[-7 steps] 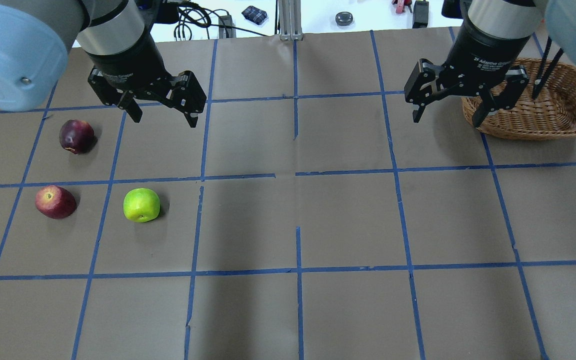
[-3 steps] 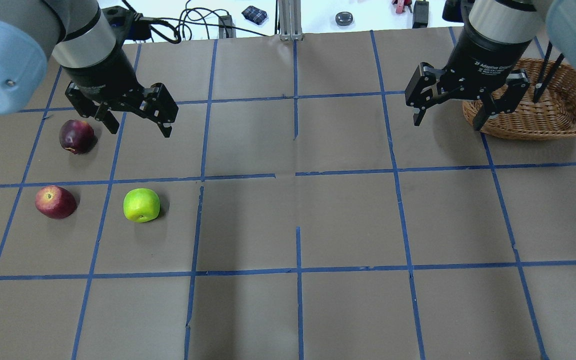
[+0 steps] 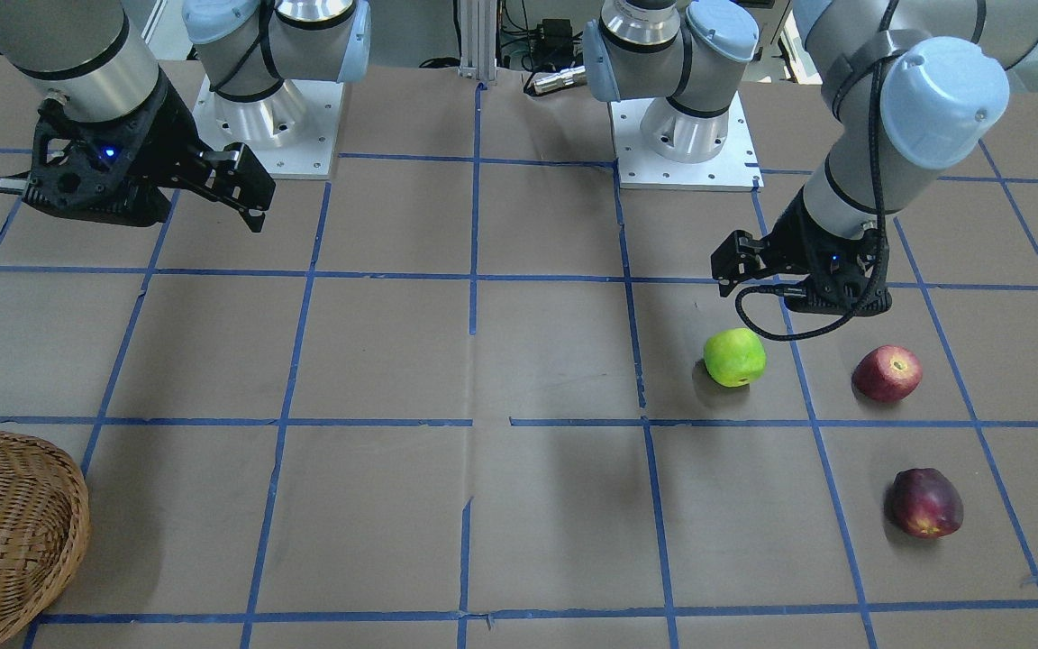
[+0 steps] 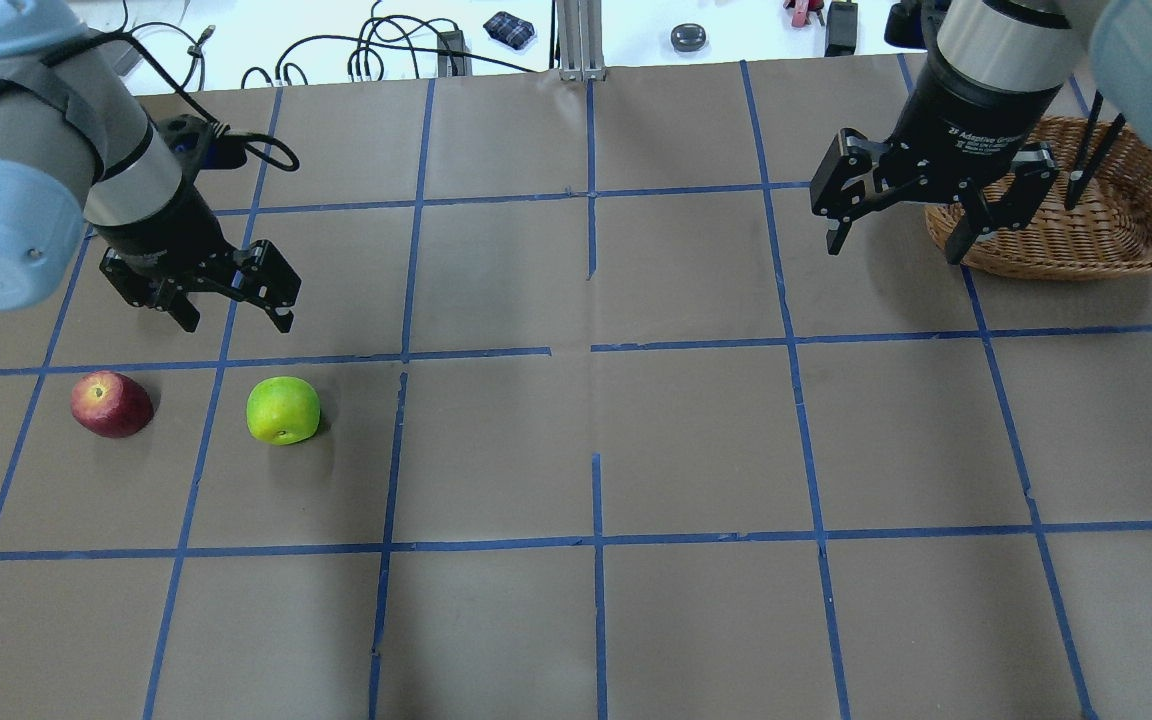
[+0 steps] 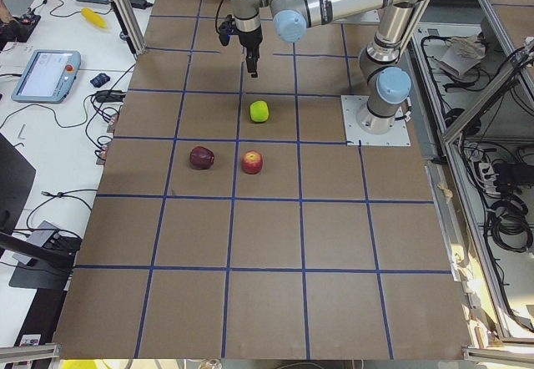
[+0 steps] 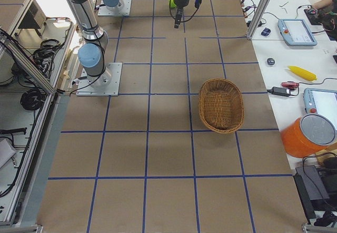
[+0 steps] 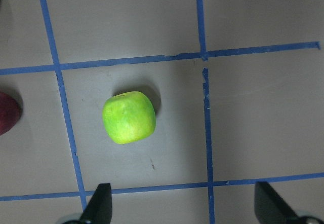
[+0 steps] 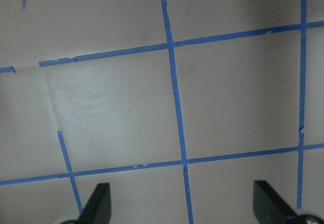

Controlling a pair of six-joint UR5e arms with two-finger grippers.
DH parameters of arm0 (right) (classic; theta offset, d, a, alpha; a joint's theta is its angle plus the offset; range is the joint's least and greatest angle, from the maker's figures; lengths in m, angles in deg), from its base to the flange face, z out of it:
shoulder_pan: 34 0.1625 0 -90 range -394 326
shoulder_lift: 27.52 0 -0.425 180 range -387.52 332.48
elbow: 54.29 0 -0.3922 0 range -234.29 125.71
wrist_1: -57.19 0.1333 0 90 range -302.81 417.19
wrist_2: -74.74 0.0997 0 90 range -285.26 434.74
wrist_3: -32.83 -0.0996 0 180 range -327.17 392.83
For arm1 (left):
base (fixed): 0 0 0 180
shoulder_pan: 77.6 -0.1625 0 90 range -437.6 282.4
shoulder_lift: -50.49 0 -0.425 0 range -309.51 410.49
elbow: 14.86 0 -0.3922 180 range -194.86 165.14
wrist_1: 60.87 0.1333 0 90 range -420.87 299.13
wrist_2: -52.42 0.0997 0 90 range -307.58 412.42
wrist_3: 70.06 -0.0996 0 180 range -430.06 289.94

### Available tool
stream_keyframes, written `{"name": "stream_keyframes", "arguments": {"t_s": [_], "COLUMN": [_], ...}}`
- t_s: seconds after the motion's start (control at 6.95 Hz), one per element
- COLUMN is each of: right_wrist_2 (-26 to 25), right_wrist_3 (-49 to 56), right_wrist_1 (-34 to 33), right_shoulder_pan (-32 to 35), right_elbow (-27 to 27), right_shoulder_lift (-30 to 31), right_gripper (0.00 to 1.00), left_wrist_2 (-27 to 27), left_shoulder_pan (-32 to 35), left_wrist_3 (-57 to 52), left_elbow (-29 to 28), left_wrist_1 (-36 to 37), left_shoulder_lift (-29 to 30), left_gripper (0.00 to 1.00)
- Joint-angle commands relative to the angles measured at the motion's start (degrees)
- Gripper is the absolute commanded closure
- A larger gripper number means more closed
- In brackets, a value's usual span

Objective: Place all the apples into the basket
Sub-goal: 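Reach the left gripper down and grasp the green apple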

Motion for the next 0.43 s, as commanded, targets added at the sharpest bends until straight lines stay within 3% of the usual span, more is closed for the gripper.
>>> {"name": "stream_keyframes", "arguments": {"t_s": [0.0, 0.14, 0.29], "right_wrist_2": [0.00, 0.00, 0.00], "right_wrist_3": [-0.12, -0.12, -0.38], "right_wrist_1": [0.36, 0.36, -0.16], "right_shoulder_pan": [0.00, 0.00, 0.17], "right_elbow": [0.17, 0.78, 1.65], "right_shoulder_lift": [0.30, 0.39, 0.91], "right_gripper": [0.00, 0.00, 0.00], "left_wrist_2": [0.06, 0.06, 0.06], "left_shoulder_pan": [-3.93, -4.12, -4.12], "left_wrist_3": [-4.03, -1.76, -0.70], "left_elbow": [11.34, 14.44, 14.64], "left_wrist_1": [14.08, 19.54, 20.12], "left_shoulder_lift": [1.69, 3.70, 5.90], "left_gripper": [0.00, 0.00, 0.00]}}
